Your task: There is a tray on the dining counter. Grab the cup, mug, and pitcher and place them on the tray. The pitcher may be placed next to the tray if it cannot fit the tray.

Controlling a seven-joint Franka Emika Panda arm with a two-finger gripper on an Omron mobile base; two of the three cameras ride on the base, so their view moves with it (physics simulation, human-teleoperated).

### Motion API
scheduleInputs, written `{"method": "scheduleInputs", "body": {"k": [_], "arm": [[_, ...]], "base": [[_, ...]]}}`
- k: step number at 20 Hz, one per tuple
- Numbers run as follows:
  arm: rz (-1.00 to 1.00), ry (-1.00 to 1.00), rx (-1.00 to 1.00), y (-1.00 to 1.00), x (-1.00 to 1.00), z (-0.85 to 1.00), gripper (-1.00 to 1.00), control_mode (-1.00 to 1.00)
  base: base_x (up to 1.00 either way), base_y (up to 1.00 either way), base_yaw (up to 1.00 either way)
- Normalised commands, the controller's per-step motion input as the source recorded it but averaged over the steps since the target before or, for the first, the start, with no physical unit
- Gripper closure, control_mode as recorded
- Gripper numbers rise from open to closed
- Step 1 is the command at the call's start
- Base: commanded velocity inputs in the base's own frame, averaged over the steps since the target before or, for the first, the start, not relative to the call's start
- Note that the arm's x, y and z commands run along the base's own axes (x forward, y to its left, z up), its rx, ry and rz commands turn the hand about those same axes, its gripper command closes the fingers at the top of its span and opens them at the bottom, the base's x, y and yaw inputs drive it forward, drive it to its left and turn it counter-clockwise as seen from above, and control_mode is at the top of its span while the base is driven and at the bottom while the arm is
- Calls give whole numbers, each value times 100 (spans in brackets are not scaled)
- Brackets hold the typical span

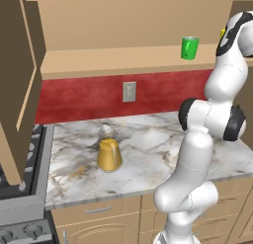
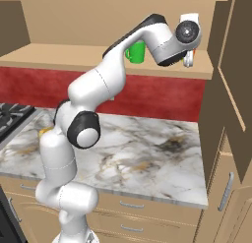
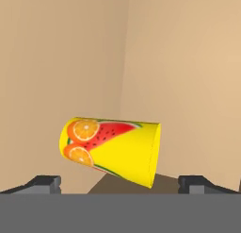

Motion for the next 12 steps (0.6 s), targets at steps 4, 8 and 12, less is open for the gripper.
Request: {"method": "scheduleInputs", "body": {"k": [4, 8, 12], "arm": [[0, 2, 0, 0, 12, 0, -100, -100], [0, 1, 0, 0, 11, 0, -100, -100], [0, 1, 0, 0, 10, 0, -100, -100]], "base": [[0, 0, 0], [0, 0, 0], [0, 0, 0]]}}
